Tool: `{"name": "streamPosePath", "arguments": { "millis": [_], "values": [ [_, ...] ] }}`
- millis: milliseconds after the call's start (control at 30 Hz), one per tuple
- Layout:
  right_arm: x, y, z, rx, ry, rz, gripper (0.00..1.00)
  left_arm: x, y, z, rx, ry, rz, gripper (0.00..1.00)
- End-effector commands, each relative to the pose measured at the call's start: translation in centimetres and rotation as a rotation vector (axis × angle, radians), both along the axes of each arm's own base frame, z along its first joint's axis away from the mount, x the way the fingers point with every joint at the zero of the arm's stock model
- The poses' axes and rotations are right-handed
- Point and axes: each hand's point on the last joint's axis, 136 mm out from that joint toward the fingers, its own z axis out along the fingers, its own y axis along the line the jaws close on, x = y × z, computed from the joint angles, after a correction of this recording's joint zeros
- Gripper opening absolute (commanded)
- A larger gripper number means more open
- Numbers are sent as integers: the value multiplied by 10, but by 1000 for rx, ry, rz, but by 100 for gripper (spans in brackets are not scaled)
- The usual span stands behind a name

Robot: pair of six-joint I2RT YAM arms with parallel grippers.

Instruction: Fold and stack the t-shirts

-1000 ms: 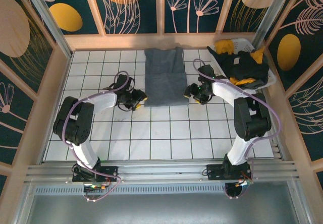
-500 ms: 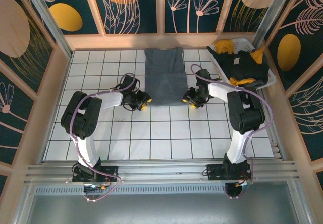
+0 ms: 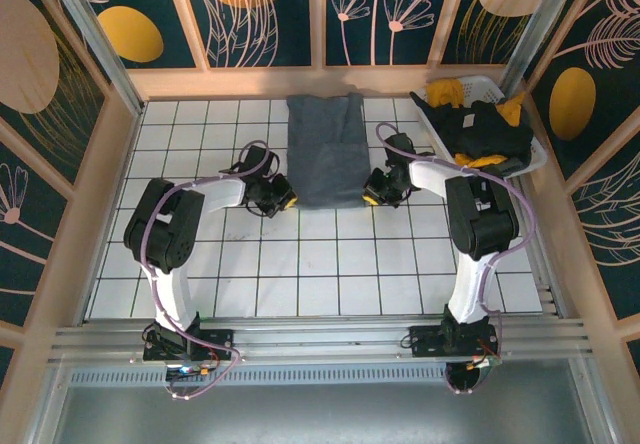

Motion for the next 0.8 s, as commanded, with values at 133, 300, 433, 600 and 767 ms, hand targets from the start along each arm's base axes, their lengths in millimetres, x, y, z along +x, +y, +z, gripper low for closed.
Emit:
{"name": "streamPosePath", "arguments": {
  "millis": [133, 300, 433, 600, 767],
  "values": [
    [-70, 3, 12, -27, 34, 107, 0, -56, 5, 8, -24, 50, -86, 0],
    [-128, 13, 23, 10, 100, 204, 0, -94, 5, 23, -68, 72, -141, 0],
    [-154, 19, 49, 32, 109, 237, 0, -108, 4, 49, -117, 45, -134, 0],
    [-129, 12, 93, 42, 22, 168, 0, -81, 4, 104, -130, -89, -73, 0],
    [-80, 8, 130, 42, -70, 101, 0, -34, 7, 145, -136, -201, 14, 0]
  ]
}}
